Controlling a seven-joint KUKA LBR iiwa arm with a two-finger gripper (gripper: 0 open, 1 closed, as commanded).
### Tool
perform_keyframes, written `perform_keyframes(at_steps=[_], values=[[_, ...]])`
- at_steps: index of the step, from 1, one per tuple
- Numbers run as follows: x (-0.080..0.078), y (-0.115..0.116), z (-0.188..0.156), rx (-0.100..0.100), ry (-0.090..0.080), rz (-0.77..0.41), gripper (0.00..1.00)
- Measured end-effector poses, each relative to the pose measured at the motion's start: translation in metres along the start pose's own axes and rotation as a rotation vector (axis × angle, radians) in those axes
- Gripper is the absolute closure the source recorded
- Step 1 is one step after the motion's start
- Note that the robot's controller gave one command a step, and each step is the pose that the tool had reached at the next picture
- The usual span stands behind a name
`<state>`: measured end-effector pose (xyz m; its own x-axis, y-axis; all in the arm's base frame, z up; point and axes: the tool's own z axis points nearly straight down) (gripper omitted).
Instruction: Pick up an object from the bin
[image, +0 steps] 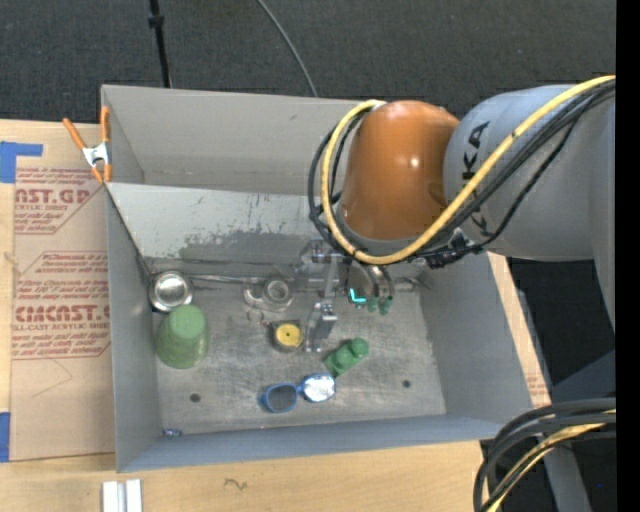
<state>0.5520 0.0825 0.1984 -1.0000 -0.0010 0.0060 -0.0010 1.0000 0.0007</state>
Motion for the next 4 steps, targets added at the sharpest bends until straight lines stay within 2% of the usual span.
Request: perform_keyframes(at_steps=[1, 2, 3, 4], values=[[0.012, -0.022, 0.103, 0.000, -0.010, -0.146, 0.00], [0.054, -0.036, 0.118, 0.000, -0.055, -0.248, 0.00], [0.060, -0.037, 0.124, 0.002, -0.027, -0.250, 1.00], [0.054, 0.000, -0.017, 0.001, -0.015, -0.416, 1.00]])
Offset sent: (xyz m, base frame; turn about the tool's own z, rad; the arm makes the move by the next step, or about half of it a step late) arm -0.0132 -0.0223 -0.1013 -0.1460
